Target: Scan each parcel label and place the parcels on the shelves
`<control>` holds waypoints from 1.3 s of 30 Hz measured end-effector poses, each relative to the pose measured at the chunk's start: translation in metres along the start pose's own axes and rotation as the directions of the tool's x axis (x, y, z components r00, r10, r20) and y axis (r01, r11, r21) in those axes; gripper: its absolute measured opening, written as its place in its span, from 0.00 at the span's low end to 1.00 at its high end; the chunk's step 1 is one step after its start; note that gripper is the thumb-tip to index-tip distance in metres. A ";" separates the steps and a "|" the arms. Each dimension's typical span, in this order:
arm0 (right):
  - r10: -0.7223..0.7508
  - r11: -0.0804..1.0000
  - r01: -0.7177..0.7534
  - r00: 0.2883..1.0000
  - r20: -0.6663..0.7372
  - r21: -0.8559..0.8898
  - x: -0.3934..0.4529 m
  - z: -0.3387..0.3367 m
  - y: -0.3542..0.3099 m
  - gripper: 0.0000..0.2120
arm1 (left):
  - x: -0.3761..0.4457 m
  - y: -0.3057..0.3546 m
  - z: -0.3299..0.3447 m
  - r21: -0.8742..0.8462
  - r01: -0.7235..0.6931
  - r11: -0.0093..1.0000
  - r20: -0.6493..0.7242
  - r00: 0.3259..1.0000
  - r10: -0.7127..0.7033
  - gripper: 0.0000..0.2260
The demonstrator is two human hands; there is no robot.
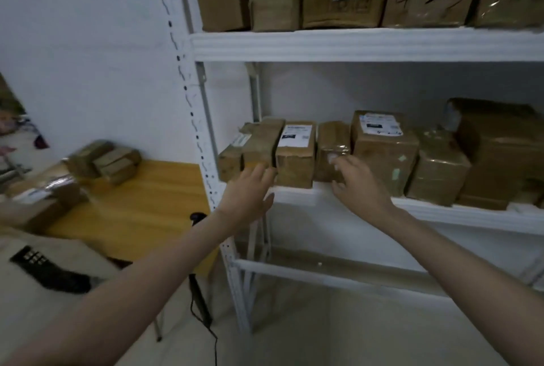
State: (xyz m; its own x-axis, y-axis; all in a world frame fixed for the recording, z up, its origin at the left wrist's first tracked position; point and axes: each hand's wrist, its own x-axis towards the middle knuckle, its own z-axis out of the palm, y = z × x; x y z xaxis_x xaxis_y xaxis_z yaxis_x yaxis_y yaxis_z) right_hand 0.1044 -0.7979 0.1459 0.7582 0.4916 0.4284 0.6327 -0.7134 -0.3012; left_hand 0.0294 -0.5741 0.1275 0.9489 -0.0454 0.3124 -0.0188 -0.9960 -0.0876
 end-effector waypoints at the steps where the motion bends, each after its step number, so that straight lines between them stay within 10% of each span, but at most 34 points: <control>1: -0.035 0.999 0.034 0.999 0.022 0.002 0.003 0.010 -0.009 0.15 | -0.009 -0.012 0.000 0.016 0.023 1.000 0.009 1.000 -0.023 0.21; 25: -0.245 0.944 0.316 0.865 0.439 -0.096 0.057 0.288 -0.404 0.24 | -0.252 -0.375 0.038 0.264 0.258 0.929 0.377 0.859 -0.346 0.24; 39: -0.118 0.967 0.227 0.808 0.577 -0.120 0.163 0.399 -0.470 0.22 | -0.206 -0.527 0.096 0.154 0.361 0.920 0.385 0.835 -0.393 0.25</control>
State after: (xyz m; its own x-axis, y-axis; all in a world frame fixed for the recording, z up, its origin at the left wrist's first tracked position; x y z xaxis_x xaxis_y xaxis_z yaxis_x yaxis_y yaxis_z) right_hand -0.0067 -0.1828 0.0172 0.6293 0.7695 -0.1093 0.7644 -0.6382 -0.0916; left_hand -0.1258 -0.0320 0.0189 0.9212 0.3830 -0.0689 0.3742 -0.9204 -0.1131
